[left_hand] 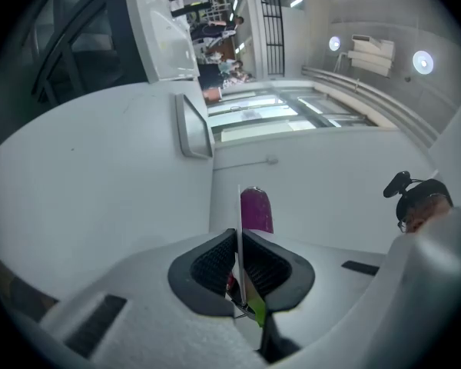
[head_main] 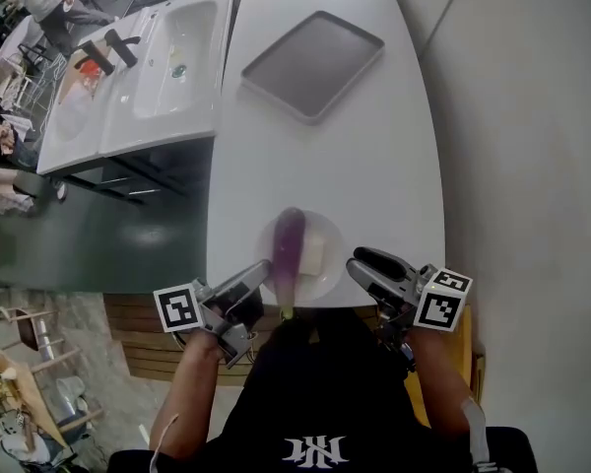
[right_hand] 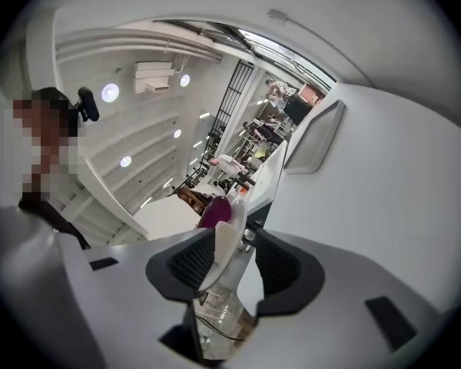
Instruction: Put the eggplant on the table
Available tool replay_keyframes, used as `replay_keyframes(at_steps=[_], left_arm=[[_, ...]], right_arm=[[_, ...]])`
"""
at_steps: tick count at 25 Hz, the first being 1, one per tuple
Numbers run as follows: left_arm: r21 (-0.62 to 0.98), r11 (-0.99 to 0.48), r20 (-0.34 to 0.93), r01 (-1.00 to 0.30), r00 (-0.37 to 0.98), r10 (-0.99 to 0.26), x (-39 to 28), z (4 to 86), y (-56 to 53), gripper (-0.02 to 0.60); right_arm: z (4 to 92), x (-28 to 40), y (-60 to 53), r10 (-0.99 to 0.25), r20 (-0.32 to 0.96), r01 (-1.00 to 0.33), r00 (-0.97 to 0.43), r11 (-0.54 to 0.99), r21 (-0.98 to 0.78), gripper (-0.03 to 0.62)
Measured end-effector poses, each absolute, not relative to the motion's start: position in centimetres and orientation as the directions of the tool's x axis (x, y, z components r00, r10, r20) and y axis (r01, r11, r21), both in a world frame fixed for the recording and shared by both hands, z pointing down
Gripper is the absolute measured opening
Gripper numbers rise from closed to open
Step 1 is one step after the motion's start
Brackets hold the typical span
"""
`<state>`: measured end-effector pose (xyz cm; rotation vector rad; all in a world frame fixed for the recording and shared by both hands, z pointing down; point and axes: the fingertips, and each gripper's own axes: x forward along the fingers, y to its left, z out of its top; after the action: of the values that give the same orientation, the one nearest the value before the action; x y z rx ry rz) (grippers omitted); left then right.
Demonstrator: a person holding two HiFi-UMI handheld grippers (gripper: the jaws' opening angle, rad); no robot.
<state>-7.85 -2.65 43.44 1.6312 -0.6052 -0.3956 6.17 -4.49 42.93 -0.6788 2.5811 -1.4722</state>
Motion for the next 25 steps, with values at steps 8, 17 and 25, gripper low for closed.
replay_keyframes(at_steps=[8,17,25], left_arm=[[0.982,-0.082,0.092,-0.172,0.805,-0.586,-4.3,45.0,-9.1,0.017],[0.977,-0.065,0.128,-0.204,0.802,-0.584,-3.0,48.0,-13.8,0.017],[0.951,-0.034,0.236,-0.309,0.789,-0.567,-2.5,53.0,-16.2,0.015]], right_arm=[[45.2,7.5,-11.5,-0.370,0.168,-0.316,-0.914,0.388,-0.866,0.101],[48.5,8.8,-16.2,-0.377,0.233,-0.360,-0.897,0.313,-0.879,0.035],[53.9,9.4,-18.6,-0.341,0.339,-0.429,-0.877,0.236,-0.872,0.026]])
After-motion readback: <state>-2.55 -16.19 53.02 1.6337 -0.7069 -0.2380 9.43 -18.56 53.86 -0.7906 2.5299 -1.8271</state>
